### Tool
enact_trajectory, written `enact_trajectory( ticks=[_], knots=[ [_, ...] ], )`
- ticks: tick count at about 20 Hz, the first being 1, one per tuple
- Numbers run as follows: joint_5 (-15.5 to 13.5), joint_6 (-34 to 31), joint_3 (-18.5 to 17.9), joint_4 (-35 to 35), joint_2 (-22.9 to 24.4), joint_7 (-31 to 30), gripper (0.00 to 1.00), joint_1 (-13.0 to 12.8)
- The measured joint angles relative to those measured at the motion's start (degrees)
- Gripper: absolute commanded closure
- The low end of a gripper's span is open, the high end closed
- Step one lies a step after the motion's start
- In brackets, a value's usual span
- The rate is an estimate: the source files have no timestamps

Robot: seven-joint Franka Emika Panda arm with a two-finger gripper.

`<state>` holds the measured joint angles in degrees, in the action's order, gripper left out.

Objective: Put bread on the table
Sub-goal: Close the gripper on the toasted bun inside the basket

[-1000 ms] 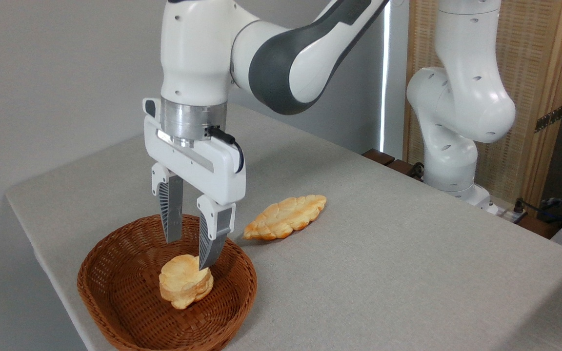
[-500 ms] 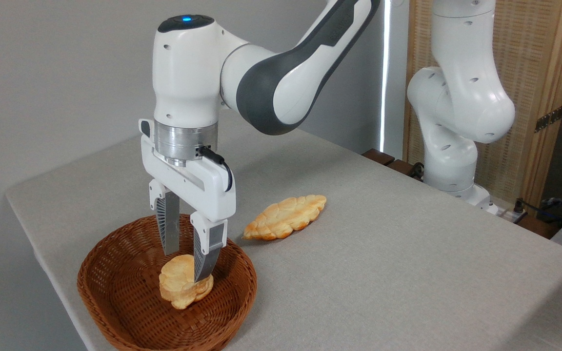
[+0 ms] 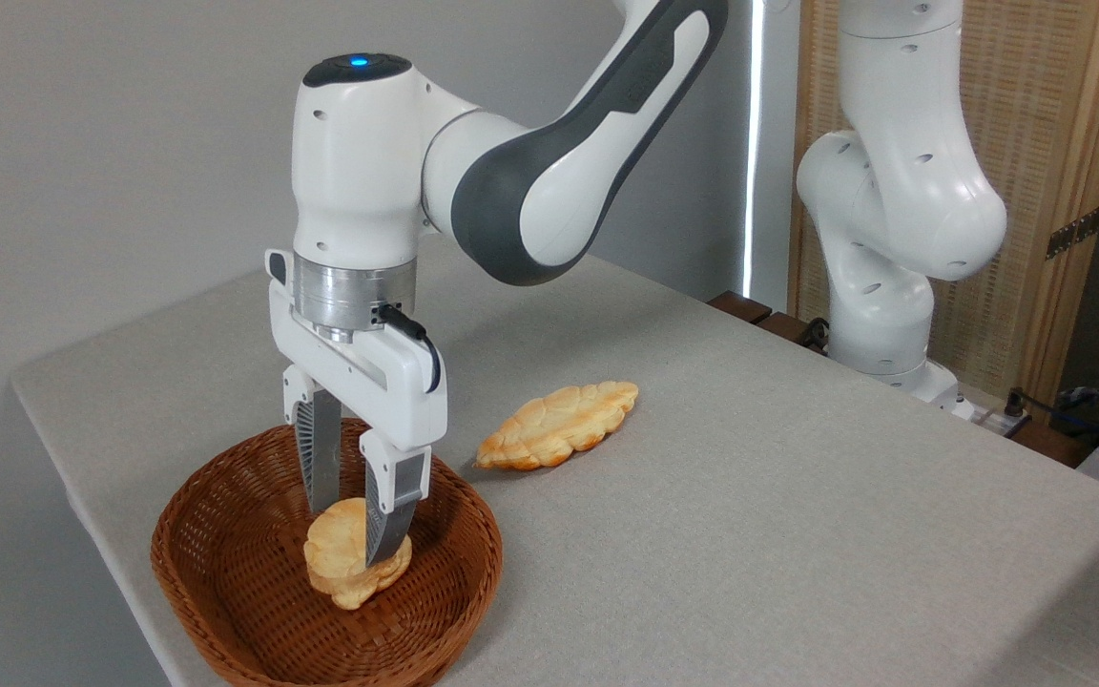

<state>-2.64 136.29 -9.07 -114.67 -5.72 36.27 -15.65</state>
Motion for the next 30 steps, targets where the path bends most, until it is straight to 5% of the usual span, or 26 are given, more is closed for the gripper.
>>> enact_trajectory(
  ticks=[9, 10, 13, 15, 30],
  knots=[
    [1.8, 0.4, 0.2, 0.0, -1.0, 0.8, 0.00, 0.0],
    [1.8, 0.4, 0.2, 0.0, -1.0, 0.8, 0.06, 0.0],
    [1.8, 0.4, 0.2, 0.0, -1.0, 0.8, 0.43, 0.0],
    [1.8, 0.4, 0.2, 0.0, -1.0, 0.8, 0.57, 0.0],
    [1.8, 0.4, -0.2, 0.7, 0.5, 0.8, 0.57, 0.5]
  ],
)
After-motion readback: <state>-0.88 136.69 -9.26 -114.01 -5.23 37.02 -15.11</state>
